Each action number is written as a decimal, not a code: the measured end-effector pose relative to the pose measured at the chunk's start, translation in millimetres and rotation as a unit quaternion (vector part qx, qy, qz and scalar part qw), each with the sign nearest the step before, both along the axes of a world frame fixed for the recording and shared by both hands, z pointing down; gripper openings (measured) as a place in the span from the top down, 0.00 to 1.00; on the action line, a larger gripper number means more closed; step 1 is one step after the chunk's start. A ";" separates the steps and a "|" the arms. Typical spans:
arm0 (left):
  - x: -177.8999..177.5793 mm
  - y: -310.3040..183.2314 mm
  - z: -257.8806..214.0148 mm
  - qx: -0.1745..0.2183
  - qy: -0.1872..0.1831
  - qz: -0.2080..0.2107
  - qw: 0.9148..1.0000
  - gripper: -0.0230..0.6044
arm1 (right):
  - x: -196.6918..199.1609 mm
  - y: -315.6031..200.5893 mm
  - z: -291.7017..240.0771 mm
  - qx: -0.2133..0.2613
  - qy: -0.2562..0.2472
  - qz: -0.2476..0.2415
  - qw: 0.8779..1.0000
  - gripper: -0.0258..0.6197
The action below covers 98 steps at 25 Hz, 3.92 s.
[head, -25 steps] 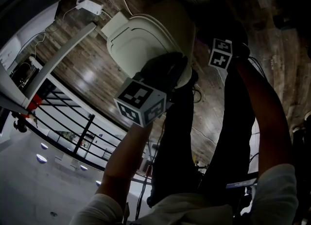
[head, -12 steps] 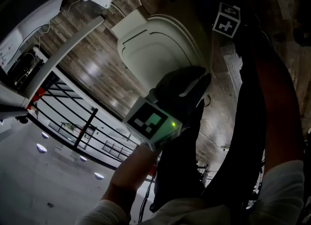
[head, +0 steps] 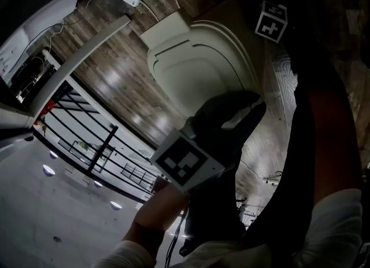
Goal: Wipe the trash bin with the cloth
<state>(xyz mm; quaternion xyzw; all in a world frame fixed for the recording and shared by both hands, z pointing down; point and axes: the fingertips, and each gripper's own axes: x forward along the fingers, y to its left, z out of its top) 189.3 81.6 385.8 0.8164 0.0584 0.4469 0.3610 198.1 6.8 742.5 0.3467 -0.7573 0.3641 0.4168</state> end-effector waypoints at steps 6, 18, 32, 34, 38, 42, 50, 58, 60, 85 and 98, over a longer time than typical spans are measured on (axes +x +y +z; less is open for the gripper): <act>-1.2 0.3 -1.2 0.001 0.003 0.003 1.000 0.88 | -19.5 38.5 6.3 -0.016 -0.005 -0.027 0.999 0.80; -5.8 4.1 -3.3 0.002 0.017 0.031 0.999 0.88 | -80.0 125.8 -1.0 -0.049 -0.006 -0.052 0.997 0.80; -77.3 -3.8 -14.8 0.039 0.002 0.080 0.996 0.88 | -144.6 206.7 -83.5 -0.116 -0.032 -0.015 0.993 0.80; -94.3 -3.8 -19.2 0.041 -0.002 0.090 0.995 0.88 | -139.2 204.7 -101.1 -0.117 -0.024 0.034 0.992 0.80; -114.6 -8.1 -38.0 0.047 0.004 0.117 0.992 0.88 | -121.3 194.2 -140.2 -0.110 -0.010 0.143 0.984 0.80; -123.4 -19.9 -52.1 0.059 0.013 0.137 0.989 0.88 | -99.2 187.1 -171.4 -0.098 0.003 0.244 0.965 0.80; -157.0 -19.9 -46.8 0.074 0.000 0.108 0.991 0.88 | -113.1 195.8 -205.4 -0.080 -0.016 0.331 0.940 0.80; -185.2 -7.9 -36.5 0.095 0.010 0.020 0.995 0.88 | -111.6 202.4 -192.9 -0.056 0.020 0.302 0.951 0.80; -191.4 -4.5 -34.4 0.098 0.017 0.010 0.995 0.88 | -107.4 196.3 -192.2 -0.037 0.043 0.300 0.952 0.80; -200.4 13.5 -5.5 0.124 0.070 0.199 0.970 0.88 | -188.7 141.7 -259.6 0.153 0.138 0.425 0.881 0.80; -202.3 9.1 -8.4 0.124 0.086 0.184 0.971 0.91 | -255.6 97.3 -274.0 0.158 0.108 0.461 0.866 0.80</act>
